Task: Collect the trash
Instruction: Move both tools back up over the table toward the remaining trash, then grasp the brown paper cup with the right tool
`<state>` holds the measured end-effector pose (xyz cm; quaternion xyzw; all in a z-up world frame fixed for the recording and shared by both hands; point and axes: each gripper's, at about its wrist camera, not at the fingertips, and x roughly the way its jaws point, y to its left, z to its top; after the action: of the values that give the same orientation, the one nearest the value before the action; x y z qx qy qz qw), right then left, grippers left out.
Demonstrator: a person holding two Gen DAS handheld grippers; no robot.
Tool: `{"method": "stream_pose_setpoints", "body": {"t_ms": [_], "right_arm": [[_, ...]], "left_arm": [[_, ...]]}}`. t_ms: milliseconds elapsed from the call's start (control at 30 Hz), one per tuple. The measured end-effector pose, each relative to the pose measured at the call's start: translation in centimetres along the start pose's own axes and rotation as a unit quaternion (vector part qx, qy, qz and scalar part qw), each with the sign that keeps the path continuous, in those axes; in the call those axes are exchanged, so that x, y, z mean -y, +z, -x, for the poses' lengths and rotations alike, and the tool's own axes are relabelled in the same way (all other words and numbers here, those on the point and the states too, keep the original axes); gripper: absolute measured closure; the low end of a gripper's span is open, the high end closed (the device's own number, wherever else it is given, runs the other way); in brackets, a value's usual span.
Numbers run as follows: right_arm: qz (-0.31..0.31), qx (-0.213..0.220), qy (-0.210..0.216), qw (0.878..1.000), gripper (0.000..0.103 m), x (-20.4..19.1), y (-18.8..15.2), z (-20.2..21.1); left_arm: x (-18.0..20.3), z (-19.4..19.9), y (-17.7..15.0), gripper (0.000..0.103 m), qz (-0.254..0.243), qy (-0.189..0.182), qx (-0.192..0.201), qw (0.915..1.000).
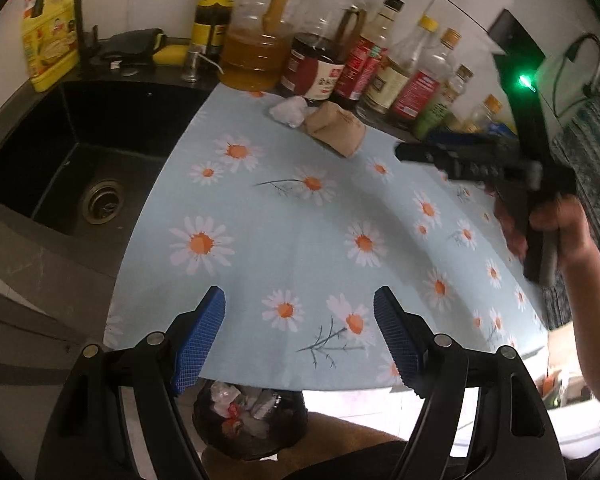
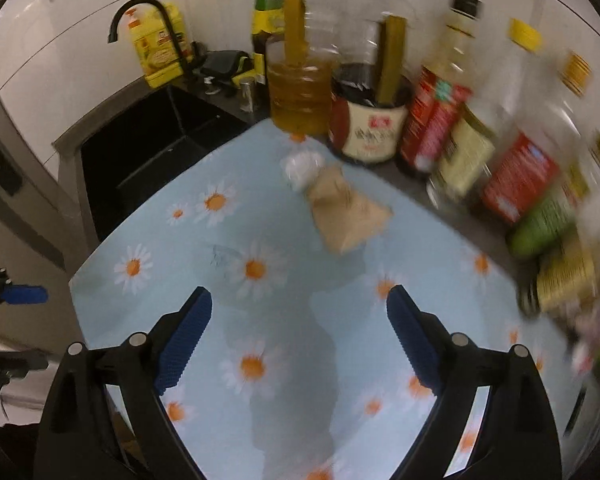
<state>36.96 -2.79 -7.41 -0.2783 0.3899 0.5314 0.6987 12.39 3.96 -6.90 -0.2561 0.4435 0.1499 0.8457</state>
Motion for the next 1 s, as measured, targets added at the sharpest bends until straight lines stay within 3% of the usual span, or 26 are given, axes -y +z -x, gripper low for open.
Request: {"method": "stream_pose_setpoints", "body": {"t_ms": [200, 400, 700, 833, 1000], "right_arm": [[0.062, -0.057, 0.041, 0.996, 0.014, 2.7, 4.6, -6.4], [0.105, -0.103, 0.047, 0.988, 0.014, 4.3, 6.7, -11.4], [0.161, -0.146, 0.055, 0.975, 0.015, 3.7, 6.9, -14.8], [0.167, -0.164, 0.049, 0.971, 0.027, 3.6, 6.3, -15.8], [0.165, -0.161, 0.056, 0.972, 0.032, 3.7, 6.0, -15.6]], "left_arm": [[0.9, -0.2, 0.5, 0.028, 0.029, 0.031, 0.01, 0.9991], [1.4, 0.0, 0.0, 0.028, 0.059, 0.056, 0.017, 0.9966], [1.8, -0.5, -0.9, 0.028, 0.086, 0.071, 0.016, 0.9937], [2.2, -0.8, -1.2, 0.028, 0.089, 0.073, 0.013, 0.9933], [2.6, -1.2, -1.2, 0.028, 0.078, 0.077, 0.004, 0.9939]]}}
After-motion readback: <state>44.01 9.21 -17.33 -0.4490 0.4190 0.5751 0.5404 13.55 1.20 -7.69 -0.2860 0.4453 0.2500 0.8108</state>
